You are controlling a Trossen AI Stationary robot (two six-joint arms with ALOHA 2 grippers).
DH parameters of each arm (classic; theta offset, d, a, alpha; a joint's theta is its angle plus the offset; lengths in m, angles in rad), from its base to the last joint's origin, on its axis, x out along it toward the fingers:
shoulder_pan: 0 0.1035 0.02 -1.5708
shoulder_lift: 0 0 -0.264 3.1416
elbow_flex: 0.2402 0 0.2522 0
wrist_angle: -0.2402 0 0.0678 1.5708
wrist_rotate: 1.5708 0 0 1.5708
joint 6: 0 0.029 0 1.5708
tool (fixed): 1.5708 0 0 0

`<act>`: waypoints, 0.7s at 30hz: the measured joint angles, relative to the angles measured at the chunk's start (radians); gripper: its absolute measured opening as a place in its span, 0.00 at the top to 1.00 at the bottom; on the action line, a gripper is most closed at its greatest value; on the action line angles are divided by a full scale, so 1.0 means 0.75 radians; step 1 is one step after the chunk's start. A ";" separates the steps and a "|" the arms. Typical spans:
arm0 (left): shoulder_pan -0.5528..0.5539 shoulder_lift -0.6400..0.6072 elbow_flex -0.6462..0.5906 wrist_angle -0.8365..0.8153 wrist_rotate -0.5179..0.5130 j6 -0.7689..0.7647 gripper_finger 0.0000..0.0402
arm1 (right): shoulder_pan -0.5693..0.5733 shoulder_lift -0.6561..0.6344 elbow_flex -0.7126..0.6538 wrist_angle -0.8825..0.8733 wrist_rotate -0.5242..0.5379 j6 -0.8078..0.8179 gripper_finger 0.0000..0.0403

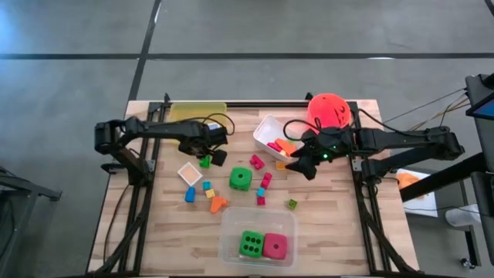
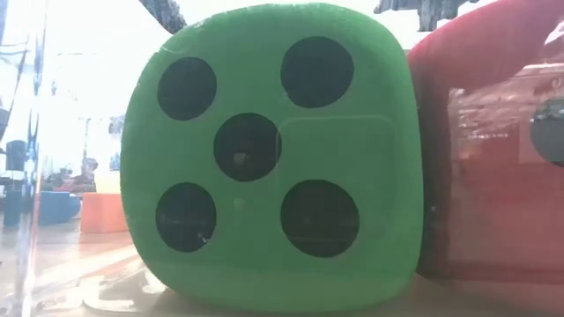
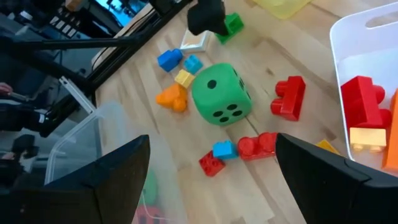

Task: Pick & Place Toys
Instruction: Put the green game piece into the white bin

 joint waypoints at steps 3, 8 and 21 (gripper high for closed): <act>0.007 -0.009 -0.072 0.105 0.049 0.000 0.08 | 0.009 0.000 0.000 0.004 0.000 0.000 0.16; 0.011 -0.016 -0.153 0.269 0.112 -0.033 0.08 | 0.008 0.000 0.000 0.036 0.000 0.014 0.16; 0.061 0.006 -0.195 0.311 0.134 -0.075 0.23 | 0.009 0.000 0.001 0.103 -0.001 0.028 0.16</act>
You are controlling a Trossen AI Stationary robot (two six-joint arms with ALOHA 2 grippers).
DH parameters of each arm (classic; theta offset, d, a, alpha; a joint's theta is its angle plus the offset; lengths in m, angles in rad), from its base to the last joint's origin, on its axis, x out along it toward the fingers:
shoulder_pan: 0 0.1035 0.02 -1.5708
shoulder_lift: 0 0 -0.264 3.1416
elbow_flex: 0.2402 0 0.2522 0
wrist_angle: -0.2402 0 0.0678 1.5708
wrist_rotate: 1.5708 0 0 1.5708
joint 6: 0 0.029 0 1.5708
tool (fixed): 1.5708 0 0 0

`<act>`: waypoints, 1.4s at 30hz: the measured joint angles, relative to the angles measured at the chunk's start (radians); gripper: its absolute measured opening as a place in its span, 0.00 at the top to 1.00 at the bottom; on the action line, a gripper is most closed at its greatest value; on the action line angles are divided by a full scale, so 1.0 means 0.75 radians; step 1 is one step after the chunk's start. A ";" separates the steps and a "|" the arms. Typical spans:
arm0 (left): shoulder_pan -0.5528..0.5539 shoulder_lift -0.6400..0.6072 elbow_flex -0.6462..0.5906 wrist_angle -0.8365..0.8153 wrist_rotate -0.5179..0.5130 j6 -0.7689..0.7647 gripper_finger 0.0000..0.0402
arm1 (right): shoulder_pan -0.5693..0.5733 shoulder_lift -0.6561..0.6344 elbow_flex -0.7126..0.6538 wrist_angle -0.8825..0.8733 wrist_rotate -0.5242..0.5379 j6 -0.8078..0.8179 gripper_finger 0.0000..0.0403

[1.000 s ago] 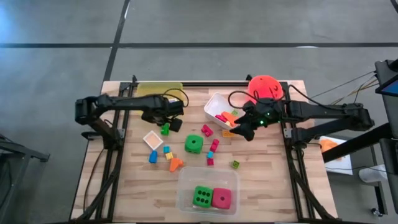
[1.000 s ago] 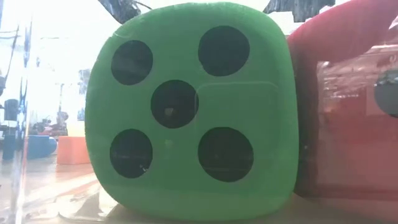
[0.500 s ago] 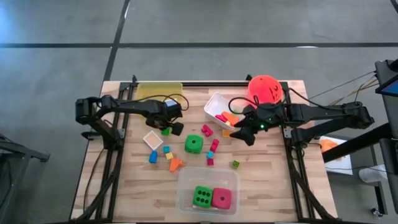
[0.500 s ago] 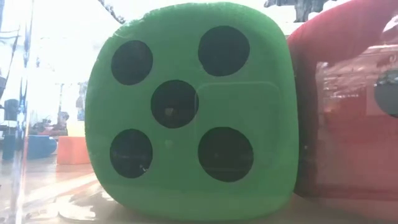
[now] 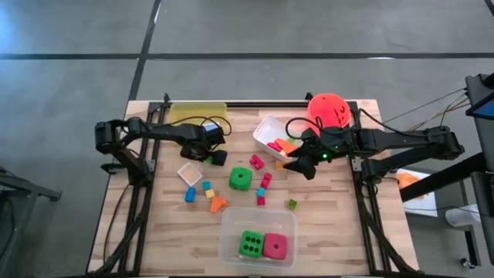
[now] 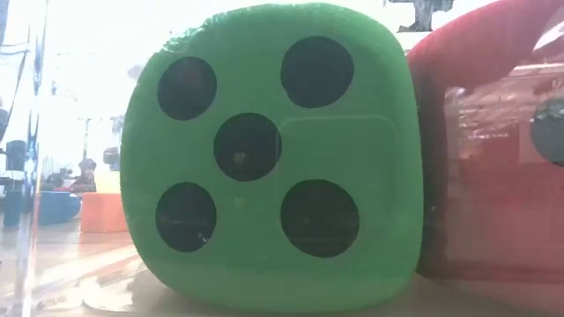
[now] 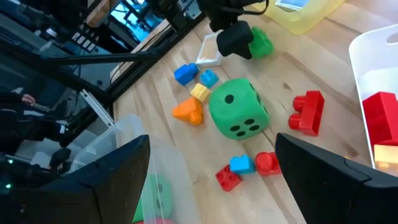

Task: Pick & Place Toys
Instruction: Put the green game piece into the white bin

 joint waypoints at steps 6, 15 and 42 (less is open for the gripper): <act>0.002 -0.007 0.003 0.046 0.001 0.011 0.35 | 0.000 0.000 0.000 0.000 -0.001 0.019 0.16; 0.012 -0.007 0.006 0.050 -0.013 0.004 0.37 | 0.000 0.000 0.000 0.000 -0.001 0.032 0.16; 0.046 -0.009 0.168 0.046 0.098 -0.571 0.37 | -0.001 0.000 0.000 0.000 -0.002 0.073 0.16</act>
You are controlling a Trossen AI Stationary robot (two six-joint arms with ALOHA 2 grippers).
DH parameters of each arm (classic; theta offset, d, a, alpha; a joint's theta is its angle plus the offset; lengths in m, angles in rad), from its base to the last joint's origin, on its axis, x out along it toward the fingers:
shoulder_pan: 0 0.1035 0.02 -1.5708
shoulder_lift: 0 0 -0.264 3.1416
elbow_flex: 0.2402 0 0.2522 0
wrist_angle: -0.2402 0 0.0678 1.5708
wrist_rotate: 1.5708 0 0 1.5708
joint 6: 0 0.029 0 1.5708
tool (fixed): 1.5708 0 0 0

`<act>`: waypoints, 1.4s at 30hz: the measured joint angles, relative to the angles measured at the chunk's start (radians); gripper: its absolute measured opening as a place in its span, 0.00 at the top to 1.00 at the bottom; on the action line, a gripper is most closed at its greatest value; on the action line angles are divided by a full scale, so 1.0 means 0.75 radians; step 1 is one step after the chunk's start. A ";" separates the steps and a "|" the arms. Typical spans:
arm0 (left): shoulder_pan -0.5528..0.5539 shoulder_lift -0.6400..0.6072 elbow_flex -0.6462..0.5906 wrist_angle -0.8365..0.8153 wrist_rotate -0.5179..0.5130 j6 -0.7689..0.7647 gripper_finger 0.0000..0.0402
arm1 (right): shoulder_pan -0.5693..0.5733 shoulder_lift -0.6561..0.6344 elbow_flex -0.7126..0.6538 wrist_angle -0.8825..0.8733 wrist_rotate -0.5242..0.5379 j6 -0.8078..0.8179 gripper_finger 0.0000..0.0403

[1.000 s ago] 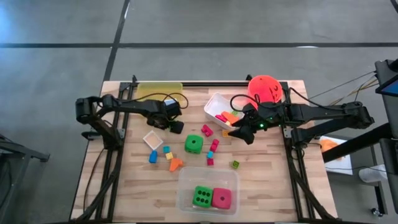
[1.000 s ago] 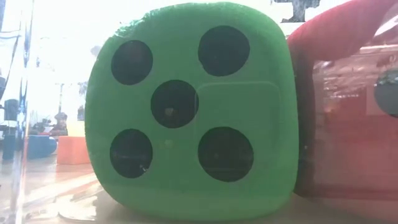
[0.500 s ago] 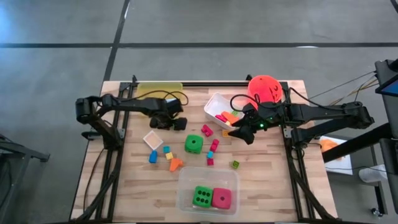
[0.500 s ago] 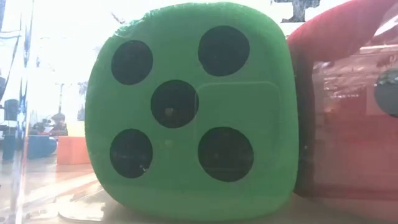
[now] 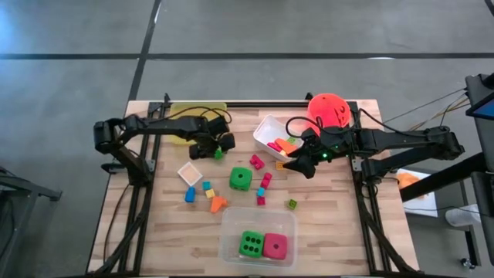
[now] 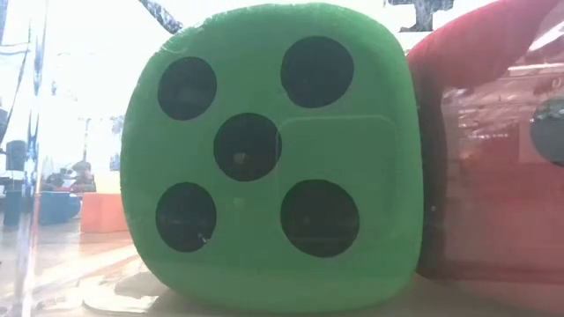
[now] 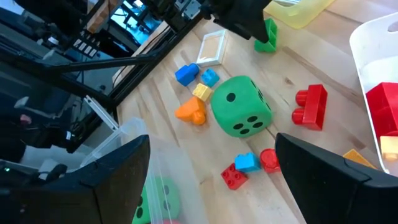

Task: Pick & Place Toys
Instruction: Put the green game piece into the white bin

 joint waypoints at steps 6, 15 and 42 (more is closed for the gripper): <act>0.010 0.000 -0.027 -0.086 -0.054 -0.134 0.37 | 0.000 0.000 0.000 0.002 0.003 0.001 0.16; 0.011 0.001 -0.053 -0.002 -0.147 -0.395 0.37 | 0.006 0.000 0.000 0.008 0.036 -0.025 0.16; 0.001 0.003 -0.044 -0.075 -0.197 -0.396 0.37 | 0.029 0.001 0.000 0.079 0.024 -0.144 0.16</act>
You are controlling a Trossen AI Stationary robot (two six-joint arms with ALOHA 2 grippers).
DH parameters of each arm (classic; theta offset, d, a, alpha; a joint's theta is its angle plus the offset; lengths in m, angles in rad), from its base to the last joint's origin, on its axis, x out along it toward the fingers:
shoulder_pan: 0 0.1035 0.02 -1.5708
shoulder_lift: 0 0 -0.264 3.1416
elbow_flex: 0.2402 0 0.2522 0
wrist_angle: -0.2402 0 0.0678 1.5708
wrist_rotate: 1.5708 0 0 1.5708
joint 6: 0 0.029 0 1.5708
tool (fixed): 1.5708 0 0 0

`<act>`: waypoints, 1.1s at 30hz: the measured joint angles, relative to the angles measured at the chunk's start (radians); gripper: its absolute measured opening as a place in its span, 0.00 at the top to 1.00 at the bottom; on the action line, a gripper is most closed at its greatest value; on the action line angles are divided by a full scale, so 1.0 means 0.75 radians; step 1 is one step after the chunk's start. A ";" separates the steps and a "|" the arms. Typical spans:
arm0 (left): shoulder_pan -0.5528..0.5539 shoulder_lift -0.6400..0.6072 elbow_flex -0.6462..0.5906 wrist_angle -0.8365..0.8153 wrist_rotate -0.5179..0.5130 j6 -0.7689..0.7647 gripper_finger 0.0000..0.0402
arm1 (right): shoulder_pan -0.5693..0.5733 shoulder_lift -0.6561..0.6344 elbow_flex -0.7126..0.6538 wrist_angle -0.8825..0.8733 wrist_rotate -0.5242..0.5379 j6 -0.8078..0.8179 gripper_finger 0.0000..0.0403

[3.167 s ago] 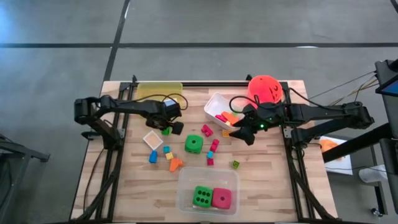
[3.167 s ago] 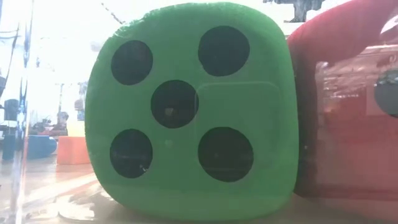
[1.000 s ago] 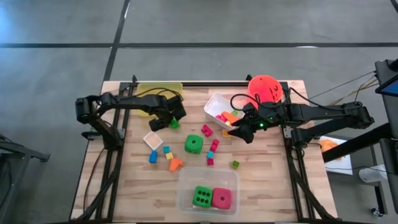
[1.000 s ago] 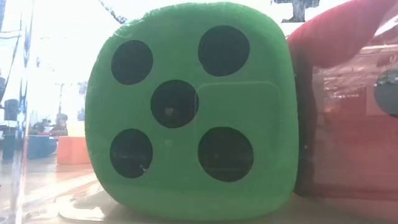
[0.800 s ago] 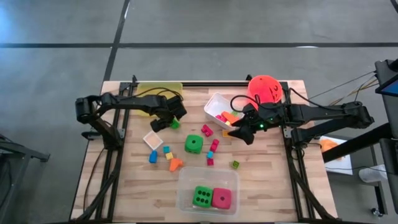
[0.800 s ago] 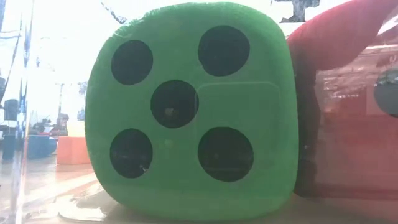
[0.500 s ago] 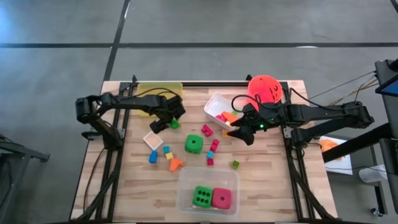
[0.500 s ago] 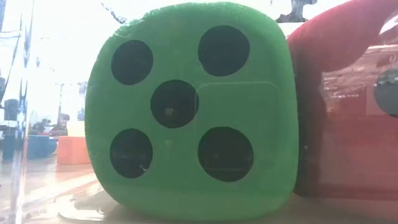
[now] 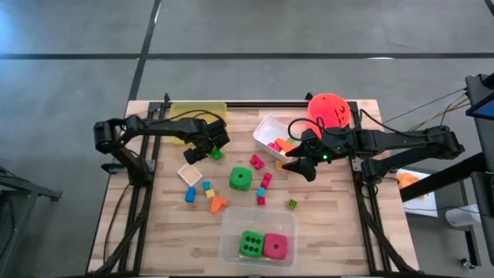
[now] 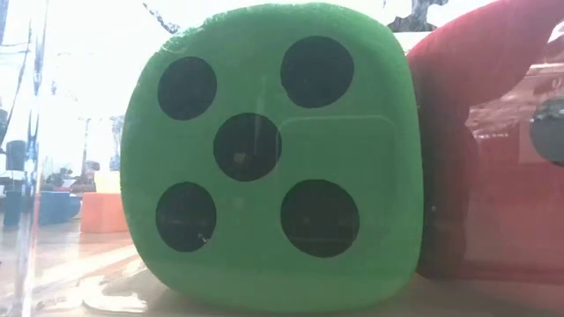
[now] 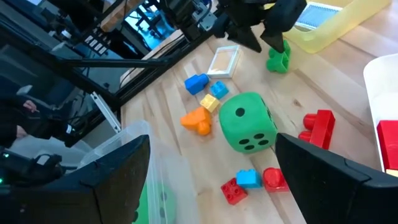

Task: Pick & Place Toys
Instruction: Put the green game piece into the white bin

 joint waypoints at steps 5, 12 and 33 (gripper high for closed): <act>0.001 -0.001 0.048 0.002 -0.028 0.488 0.37 | 0.000 0.000 0.000 -0.001 -0.002 -0.011 0.16; -0.057 -0.004 0.137 -0.006 0.055 1.526 0.37 | 0.000 0.000 0.000 -0.002 -0.003 -0.019 0.16; -0.156 0.000 -0.037 0.099 -0.127 3.038 0.37 | 0.070 0.000 0.000 0.028 0.073 0.193 0.16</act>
